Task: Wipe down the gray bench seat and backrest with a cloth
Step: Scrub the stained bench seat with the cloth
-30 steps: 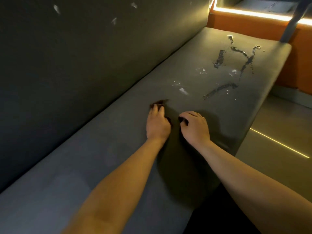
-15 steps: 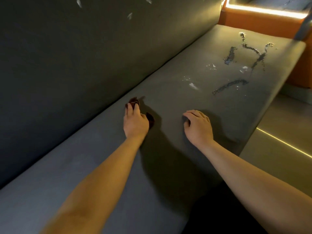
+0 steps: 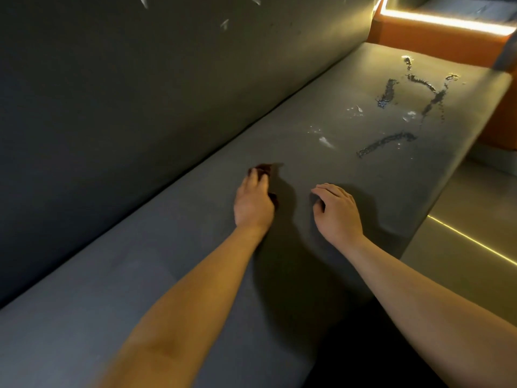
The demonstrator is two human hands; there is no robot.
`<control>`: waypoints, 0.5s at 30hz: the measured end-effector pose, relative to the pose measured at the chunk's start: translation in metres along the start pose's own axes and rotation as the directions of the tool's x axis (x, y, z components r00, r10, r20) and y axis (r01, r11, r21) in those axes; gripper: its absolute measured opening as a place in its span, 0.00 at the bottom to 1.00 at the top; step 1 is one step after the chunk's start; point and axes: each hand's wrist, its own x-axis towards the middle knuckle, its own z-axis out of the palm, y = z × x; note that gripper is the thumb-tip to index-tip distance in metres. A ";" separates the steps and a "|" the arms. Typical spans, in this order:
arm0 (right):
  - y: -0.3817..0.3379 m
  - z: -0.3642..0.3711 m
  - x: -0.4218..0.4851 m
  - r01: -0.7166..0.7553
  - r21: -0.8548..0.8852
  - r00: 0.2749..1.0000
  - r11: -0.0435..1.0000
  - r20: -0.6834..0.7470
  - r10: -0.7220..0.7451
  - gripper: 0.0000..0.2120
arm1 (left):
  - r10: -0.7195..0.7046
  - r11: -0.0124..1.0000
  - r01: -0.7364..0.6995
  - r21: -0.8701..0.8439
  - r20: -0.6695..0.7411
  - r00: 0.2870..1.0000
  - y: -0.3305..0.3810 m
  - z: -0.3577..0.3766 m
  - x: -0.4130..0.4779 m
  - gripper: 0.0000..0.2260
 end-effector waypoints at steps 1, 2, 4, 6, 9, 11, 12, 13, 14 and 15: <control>0.000 0.000 0.000 -0.002 0.006 1.000 1.000 -0.001 0.002 0.16 | -0.049 0.999 0.049 0.011 -0.030 0.998 -0.014 -0.005 0.004 0.26; 0.000 0.000 0.000 -0.002 0.012 1.000 1.000 -0.004 0.002 0.16 | -0.107 0.994 0.107 -0.003 -0.052 0.993 -0.026 -0.010 0.007 0.26; 0.000 0.001 0.000 0.001 0.020 1.000 1.000 -0.014 -0.001 0.16 | -0.201 0.978 0.196 -0.067 -0.082 0.976 -0.036 -0.014 0.012 0.25; -0.001 0.000 -0.001 -0.002 0.024 1.000 1.000 -0.012 0.002 0.16 | -0.209 0.975 0.200 -0.099 -0.082 0.975 -0.029 -0.011 0.013 0.25; -0.002 -0.001 0.000 -0.020 0.026 1.000 0.999 -0.004 0.020 0.17 | -0.156 0.982 0.151 -0.112 -0.041 0.987 -0.004 -0.003 0.016 0.24; -0.003 -0.002 0.002 -0.046 0.024 0.999 0.999 -0.019 0.047 0.17 | -0.083 0.990 0.082 -0.116 -0.001 0.997 0.020 0.005 0.016 0.24; -0.004 -0.004 0.003 -0.066 0.047 0.997 0.997 -0.030 0.067 0.17 | -0.039 0.991 0.042 -0.125 0.025 0.999 0.035 0.009 0.015 0.24; -0.003 -0.006 0.004 -0.092 0.092 0.995 0.992 -0.038 0.096 0.17 | 0.003 0.990 0.004 -0.141 0.055 0.998 0.050 0.015 0.013 0.24; -0.002 -0.010 0.005 -0.121 0.140 0.991 0.983 -0.046 0.129 0.17 | 0.041 0.987 -0.027 -0.161 0.081 0.996 0.065 0.020 0.011 0.24; 0.001 -0.015 0.006 -0.149 0.172 0.985 0.974 -0.056 0.160 0.17 | 0.073 0.982 -0.054 -0.183 0.101 0.992 0.079 0.025 0.009 0.24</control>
